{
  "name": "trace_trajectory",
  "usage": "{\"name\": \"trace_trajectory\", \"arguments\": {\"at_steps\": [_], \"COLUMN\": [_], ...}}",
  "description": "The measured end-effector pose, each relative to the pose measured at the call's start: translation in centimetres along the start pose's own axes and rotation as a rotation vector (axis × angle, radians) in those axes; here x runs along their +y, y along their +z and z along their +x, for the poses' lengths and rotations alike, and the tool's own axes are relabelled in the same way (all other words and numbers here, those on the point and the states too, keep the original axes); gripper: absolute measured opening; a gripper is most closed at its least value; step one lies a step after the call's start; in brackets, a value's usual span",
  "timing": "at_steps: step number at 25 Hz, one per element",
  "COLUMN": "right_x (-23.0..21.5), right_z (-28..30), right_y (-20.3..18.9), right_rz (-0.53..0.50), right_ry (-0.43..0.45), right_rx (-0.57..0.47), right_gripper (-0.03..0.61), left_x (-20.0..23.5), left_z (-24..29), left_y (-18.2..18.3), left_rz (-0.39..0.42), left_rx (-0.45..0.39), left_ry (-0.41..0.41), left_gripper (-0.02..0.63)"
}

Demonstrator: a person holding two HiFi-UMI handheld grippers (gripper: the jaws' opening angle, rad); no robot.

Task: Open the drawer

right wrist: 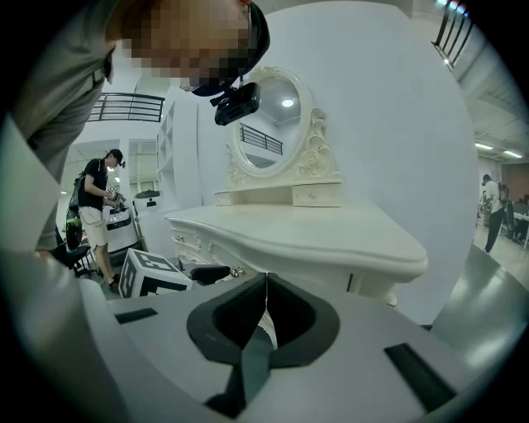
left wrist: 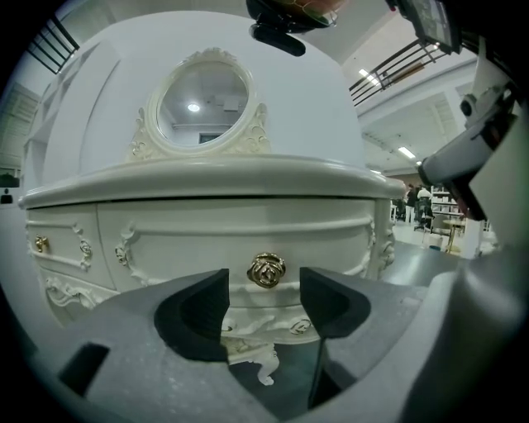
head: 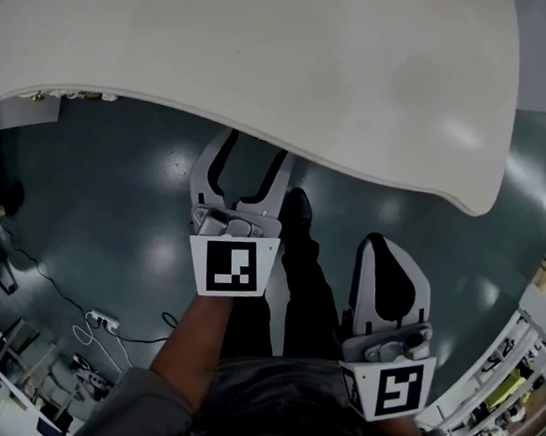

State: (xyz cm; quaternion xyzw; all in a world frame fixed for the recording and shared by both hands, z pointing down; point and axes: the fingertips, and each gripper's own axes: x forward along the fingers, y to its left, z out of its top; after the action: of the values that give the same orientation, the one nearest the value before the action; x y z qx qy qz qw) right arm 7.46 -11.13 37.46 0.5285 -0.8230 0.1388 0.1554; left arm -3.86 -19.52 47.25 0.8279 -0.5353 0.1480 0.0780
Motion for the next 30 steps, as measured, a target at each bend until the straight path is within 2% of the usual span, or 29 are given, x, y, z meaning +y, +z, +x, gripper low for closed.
{"name": "trace_trajectory", "arguments": {"at_steps": [4, 17, 21, 24, 25, 26, 30], "right_x": [-0.1, -0.3, -0.4, -0.3, -0.2, -0.1, 0.1], "right_z": [0.0, 0.6, 0.4, 0.5, 0.5, 0.3, 0.0], "right_y": [0.0, -0.7, -0.7, -0.9, -0.8, -0.7, -0.3], "right_rz": [0.006, -0.001, -0.002, -0.002, 0.001, 0.003, 0.006], "right_ry": [-0.003, -0.018, -0.021, -0.025, -0.025, -0.024, -0.017], "right_rx": [0.004, 0.014, 0.015, 0.018, 0.017, 0.015, 0.008], "right_gripper": [0.014, 0.014, 0.014, 0.014, 0.014, 0.014, 0.014], "left_x": [0.3, 0.7, 0.8, 0.8, 0.7, 0.5, -0.1], "left_z": [0.0, 1.1, 1.1, 1.0, 0.7, 0.4, -0.4], "left_y": [-0.3, -1.4, -1.2, -1.7, -1.8, -1.8, -1.6], "left_rz": [0.005, 0.017, 0.018, 0.033, 0.038, 0.044, 0.046], "left_rx": [0.001, 0.008, -0.001, 0.011, 0.015, 0.019, 0.043], "left_ry": [0.005, 0.029, 0.026, 0.008, 0.009, 0.012, 0.017], "left_gripper": [0.265, 0.158, 0.147, 0.104, 0.072, 0.011, 0.014]}}
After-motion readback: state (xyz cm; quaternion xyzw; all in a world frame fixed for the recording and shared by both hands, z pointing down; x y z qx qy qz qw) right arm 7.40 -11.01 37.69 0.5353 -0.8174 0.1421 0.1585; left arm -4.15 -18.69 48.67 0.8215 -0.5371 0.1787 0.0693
